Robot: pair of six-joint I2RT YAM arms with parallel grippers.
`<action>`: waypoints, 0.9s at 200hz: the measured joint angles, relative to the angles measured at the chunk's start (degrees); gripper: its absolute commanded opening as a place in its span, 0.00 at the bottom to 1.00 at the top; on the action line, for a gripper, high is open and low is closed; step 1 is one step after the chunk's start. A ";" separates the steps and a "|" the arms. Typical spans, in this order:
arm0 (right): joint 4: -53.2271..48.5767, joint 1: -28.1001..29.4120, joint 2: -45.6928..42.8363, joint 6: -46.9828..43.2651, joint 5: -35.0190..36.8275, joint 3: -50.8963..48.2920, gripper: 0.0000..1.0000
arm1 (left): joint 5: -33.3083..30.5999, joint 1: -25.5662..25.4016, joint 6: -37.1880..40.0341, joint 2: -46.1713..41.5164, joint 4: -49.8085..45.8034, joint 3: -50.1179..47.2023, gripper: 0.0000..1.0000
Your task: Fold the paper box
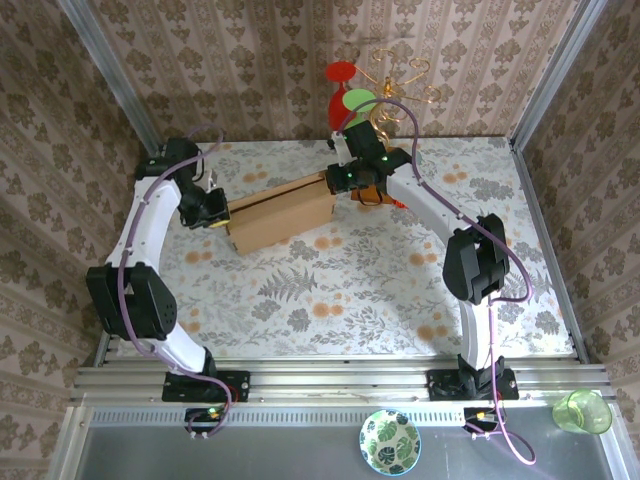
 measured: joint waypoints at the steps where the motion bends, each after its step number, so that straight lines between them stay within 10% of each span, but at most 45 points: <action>1: -0.02 0.00 0.00 0.00 0.00 0.00 0.00 | 0.02 0.04 0.00 0.04 -0.04 0.04 0.10; 180: -0.17 0.28 0.35 0.04 1.31 0.57 0.00 | 4.24 1.27 -1.60 -0.81 0.85 -1.97 0.00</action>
